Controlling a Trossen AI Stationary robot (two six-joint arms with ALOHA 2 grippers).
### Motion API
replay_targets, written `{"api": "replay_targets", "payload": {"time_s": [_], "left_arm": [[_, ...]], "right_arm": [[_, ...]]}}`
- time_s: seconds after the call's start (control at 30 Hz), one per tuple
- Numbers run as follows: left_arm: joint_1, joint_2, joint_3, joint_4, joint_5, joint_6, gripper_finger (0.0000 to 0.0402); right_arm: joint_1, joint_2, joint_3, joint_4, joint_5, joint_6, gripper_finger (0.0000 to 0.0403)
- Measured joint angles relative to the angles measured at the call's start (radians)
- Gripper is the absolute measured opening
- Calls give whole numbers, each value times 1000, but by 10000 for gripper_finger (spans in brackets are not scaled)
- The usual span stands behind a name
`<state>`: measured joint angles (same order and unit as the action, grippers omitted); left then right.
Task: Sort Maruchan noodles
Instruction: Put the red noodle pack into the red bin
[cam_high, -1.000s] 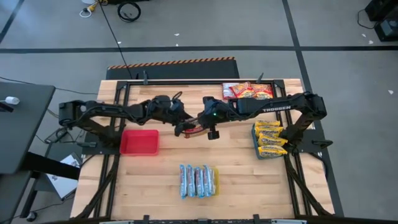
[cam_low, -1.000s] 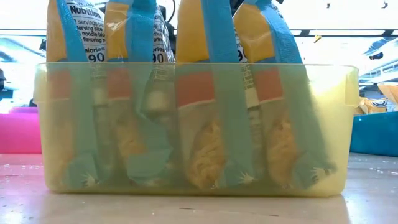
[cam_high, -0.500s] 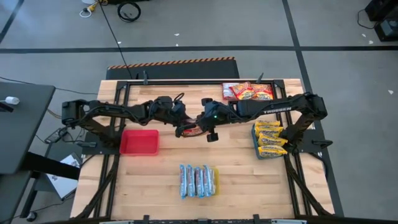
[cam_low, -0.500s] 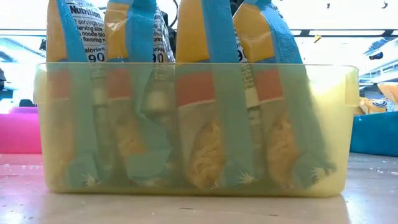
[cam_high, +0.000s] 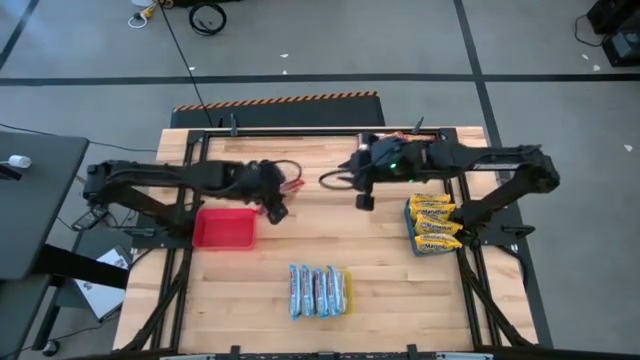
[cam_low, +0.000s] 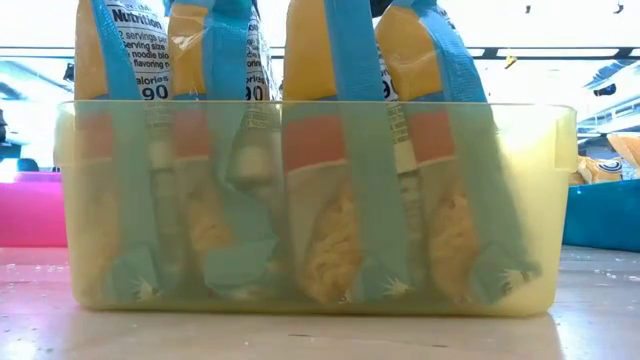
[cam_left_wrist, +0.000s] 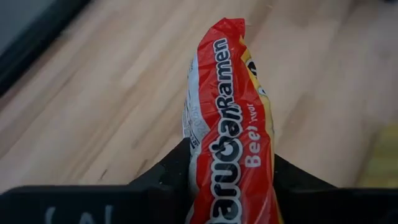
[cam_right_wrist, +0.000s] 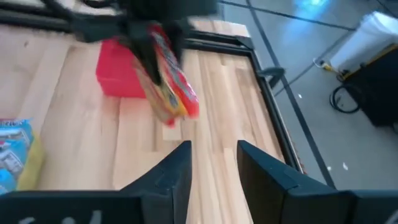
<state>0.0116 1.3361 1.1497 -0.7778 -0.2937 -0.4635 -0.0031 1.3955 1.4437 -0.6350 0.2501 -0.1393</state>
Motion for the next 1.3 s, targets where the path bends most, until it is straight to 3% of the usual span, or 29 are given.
{"api": "replay_targets", "payload": {"time_s": [0.1, 0.27, 0.47, 0.7, 1.0, 1.3], "left_arm": [[-119, -51, 4, -156, -154, -232, 119], [-349, -100, -53, -401, -363, -764, 119], [-538, -91, -148, -577, -331, -1140, 119], [-738, -94, -222, -800, -328, -1589, 119], [-773, -79, -393, -719, -266, -1684, 119], [-677, -67, -358, -710, -339, -1693, 119]], "right_arm": [[-16, -35, 0, -47, -3, 36, 133], [-26, -55, 0, -85, -8, 67, 133], [-22, -53, -18, -85, -62, 83, 132], [9, -49, -29, -122, -95, 214, 132], [46, -40, -29, -95, -60, 396, 132], [68, -39, -29, -55, -59, 578, 131]]}}
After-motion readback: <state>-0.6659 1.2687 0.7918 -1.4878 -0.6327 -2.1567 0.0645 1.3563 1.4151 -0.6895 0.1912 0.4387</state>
